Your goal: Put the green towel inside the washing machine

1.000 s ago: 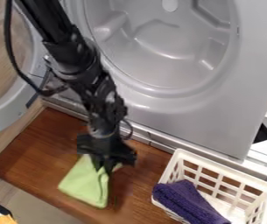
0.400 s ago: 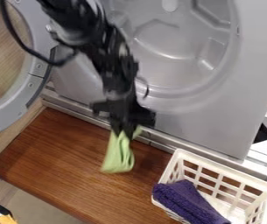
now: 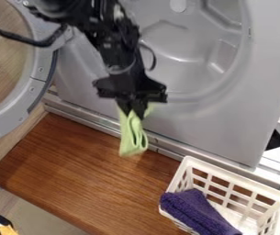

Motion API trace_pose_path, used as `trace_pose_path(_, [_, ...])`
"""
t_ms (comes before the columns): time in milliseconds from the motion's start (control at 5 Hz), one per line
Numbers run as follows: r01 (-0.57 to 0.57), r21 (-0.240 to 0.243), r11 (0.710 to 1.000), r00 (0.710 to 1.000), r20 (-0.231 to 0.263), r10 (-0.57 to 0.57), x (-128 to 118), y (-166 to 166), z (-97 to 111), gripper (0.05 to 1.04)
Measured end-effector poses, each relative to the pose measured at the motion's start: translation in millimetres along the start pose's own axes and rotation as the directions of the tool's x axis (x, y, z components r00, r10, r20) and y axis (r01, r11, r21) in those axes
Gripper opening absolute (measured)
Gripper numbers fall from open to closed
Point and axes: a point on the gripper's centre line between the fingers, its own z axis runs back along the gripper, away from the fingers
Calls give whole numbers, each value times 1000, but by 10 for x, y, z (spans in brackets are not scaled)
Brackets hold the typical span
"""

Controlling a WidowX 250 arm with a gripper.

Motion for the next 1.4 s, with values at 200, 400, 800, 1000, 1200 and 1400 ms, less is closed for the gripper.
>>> trace_pose_path(200, [0,-31,1000,999,36,1,157,-70,87,102])
trace_pose_path(400, [0,-32,1000,997,77,3,360,-143,150,102])
trace_pose_path(800, [-43,-20,999,989,139,46,765,-282,216,102])
trace_pose_path(1000, [-54,8,998,991,124,53,900,-351,43,102])
trace_pose_path(1200, [-45,36,998,994,100,41,1022,-420,-160,102])
trace_pose_path(1400, [-48,40,998,996,80,44,1160,-458,-346,117])
